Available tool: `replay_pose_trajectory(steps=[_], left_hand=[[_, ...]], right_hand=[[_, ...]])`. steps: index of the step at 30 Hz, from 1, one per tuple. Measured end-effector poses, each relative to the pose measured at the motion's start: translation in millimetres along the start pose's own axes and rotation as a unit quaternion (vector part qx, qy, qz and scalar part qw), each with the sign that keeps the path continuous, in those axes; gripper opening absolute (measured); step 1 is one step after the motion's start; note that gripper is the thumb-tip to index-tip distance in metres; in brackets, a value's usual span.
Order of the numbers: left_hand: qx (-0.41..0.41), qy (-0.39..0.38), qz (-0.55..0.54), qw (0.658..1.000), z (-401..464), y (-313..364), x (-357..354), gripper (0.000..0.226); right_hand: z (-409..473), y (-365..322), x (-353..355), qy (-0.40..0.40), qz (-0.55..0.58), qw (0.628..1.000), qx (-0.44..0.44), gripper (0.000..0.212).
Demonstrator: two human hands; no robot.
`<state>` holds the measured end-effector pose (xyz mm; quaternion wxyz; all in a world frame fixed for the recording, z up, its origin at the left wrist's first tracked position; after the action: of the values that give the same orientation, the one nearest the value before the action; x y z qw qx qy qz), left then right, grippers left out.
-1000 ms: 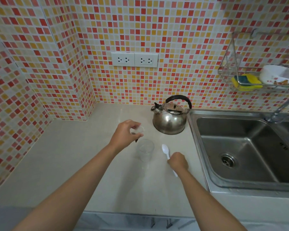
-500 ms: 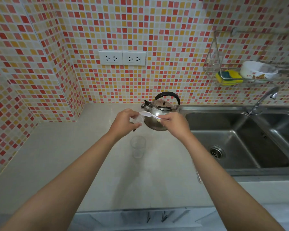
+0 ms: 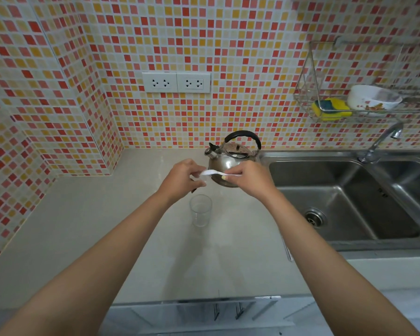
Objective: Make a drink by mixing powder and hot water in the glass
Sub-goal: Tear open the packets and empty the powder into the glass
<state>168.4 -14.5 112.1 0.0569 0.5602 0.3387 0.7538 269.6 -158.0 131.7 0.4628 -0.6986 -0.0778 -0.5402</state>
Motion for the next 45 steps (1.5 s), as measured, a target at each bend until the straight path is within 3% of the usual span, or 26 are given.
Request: replay_pose_trajectory(steps=[8, 14, 33, 40, 45], left_hand=[[0.011, -0.114, 0.157, 0.981, -2.5, -25.4, -24.7, 0.058], [-0.040, -0.167, 0.275, 0.946, -6.7, -30.0, -44.0, 0.055], [-0.210, -0.204, 0.490, 0.821, -6.2, -5.0, -73.6, 0.019], [-0.262, -0.238, 0.548, 0.758, -10.4, 11.8, -84.6, 0.021], [-0.281, -0.243, 0.562, 0.739, -11.1, 20.7, -87.5, 0.023]], right_hand=[[-6.8, 24.1, -29.8, -0.021, 0.016, 0.999, -0.025, 0.021], [-9.8, 34.9, -50.9, -0.027, 0.012, 0.999, -0.042, 0.022], [-10.6, 52.2, -72.3, -0.037, -0.033, 0.996, -0.072, 0.023], [-10.4, 51.0, -70.2, -0.036, -0.051, 0.996, -0.071, 0.025], [-9.9, 49.7, -69.6, -0.037, -0.054, 0.995, -0.071, 0.026]])
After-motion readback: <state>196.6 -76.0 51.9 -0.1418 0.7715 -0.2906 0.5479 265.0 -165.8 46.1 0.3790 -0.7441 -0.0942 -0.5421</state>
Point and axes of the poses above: each hand's wrist, its own z-axis towards the middle knuckle, its own x-axis out of the back of the hand, y = z × x, the point moved 8 cm from there along z, towards the middle knuckle, and after that the axes turned 2 degrees about -y, right-handed, at the moved point
